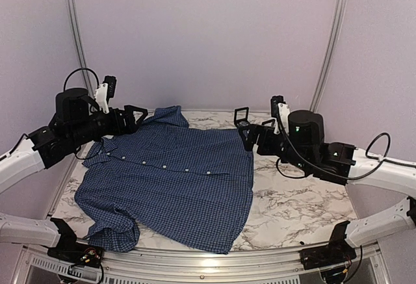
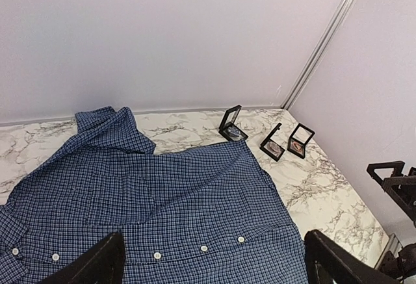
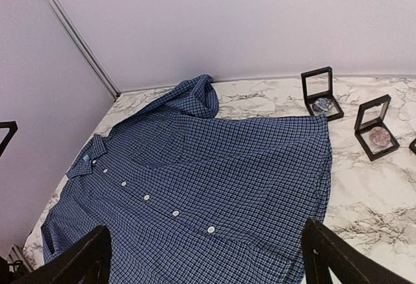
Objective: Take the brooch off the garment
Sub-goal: Reset both arms
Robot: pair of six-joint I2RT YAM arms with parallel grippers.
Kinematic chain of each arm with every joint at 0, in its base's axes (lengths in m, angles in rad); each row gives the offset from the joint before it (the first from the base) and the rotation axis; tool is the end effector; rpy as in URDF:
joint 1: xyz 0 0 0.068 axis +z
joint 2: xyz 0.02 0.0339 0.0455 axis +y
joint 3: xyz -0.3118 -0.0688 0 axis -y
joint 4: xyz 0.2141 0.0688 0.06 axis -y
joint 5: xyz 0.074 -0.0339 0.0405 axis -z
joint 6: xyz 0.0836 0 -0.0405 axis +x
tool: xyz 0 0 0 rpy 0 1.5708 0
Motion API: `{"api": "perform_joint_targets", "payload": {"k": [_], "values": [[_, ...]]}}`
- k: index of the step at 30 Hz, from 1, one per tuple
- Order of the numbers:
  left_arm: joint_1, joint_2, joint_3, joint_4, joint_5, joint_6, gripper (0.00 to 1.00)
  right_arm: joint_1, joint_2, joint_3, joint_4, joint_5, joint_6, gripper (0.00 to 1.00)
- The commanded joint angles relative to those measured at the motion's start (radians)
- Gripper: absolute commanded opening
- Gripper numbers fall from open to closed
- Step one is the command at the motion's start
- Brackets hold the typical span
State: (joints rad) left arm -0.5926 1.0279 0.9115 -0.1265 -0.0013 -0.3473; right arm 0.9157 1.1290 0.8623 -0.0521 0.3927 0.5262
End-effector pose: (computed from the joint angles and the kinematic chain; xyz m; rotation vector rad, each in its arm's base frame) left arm 0.1921 -0.1292 0.3773 0.2272 1.8506 -0.6595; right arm 0.1793 0.1809 0.3494 -0.0992 1.9094 0.6204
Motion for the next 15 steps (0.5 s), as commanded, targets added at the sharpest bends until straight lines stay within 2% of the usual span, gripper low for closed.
{"api": "perform_joint_targets", "payload": {"k": [1, 15], "values": [[-0.003, -0.016, 0.052, 0.033, -0.016, 0.066, 0.99, -0.006, -0.022, 0.020, 0.010, 0.031, 0.005, 0.98], [-0.003, 0.001, 0.101, -0.017, -0.040, 0.075, 0.99, -0.006, -0.042, 0.074, -0.008, 0.148, -0.002, 0.98]]}}
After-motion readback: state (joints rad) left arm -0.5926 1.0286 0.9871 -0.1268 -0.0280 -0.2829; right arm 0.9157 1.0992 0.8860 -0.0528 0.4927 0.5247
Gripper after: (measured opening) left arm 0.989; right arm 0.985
